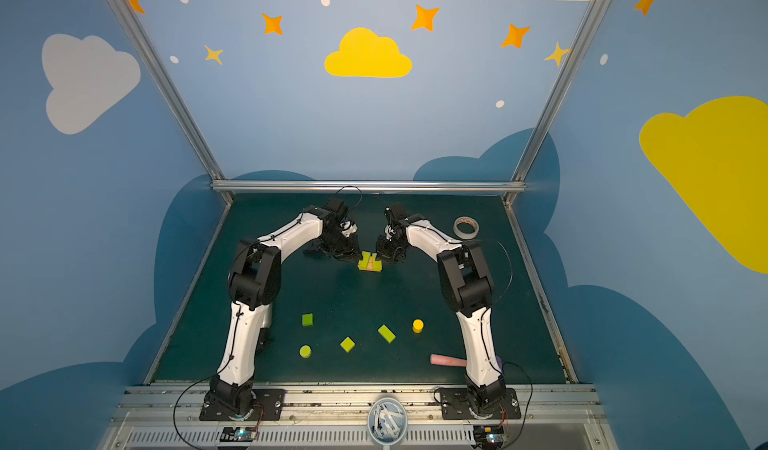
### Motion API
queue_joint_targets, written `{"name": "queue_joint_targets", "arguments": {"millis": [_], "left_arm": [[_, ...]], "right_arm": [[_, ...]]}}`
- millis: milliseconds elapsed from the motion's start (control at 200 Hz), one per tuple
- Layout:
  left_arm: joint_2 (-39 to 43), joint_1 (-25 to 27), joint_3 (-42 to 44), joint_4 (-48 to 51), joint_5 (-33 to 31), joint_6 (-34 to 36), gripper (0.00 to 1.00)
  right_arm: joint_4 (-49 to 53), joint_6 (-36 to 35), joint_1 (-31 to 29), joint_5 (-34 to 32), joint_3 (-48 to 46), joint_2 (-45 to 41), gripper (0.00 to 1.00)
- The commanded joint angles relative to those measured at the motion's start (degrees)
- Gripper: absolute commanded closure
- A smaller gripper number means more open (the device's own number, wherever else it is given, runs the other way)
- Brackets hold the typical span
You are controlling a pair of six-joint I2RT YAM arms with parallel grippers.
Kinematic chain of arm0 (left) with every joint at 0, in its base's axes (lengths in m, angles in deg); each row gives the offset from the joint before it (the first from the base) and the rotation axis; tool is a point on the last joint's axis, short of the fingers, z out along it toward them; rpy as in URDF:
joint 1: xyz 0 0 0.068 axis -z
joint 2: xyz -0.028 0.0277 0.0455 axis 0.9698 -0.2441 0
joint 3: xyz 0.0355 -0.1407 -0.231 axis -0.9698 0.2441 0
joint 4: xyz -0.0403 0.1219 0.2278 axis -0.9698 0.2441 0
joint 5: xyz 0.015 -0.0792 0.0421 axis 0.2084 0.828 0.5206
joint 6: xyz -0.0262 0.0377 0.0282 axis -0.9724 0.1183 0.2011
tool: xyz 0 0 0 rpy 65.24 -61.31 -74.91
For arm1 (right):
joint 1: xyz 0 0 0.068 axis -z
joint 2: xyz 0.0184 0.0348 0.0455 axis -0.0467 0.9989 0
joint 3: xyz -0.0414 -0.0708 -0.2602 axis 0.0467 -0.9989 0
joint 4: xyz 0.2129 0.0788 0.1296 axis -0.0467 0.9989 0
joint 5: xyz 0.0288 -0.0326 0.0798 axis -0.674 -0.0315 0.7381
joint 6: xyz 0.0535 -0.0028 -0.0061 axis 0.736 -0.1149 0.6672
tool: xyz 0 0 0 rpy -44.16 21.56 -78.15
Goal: Build the wood block tower
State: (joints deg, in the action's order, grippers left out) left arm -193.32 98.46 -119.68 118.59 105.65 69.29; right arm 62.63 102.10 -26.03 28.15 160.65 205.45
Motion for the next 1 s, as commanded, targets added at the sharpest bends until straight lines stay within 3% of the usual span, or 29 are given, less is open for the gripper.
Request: {"name": "queue_joint_targets", "arguments": {"millis": [0, 996], "left_arm": [[-0.6, 0.2, -1.2, 0.7, 0.7, 0.5, 0.69], [-1.9, 1.6, -3.4, 1.5, 1.4, -0.1, 0.74]], "right_arm": [[0.0, 0.2, -0.1, 0.6, 1.7, 1.2, 0.77], [0.3, 0.5, -0.5, 0.8, 1.7, 1.4, 0.81]]}}
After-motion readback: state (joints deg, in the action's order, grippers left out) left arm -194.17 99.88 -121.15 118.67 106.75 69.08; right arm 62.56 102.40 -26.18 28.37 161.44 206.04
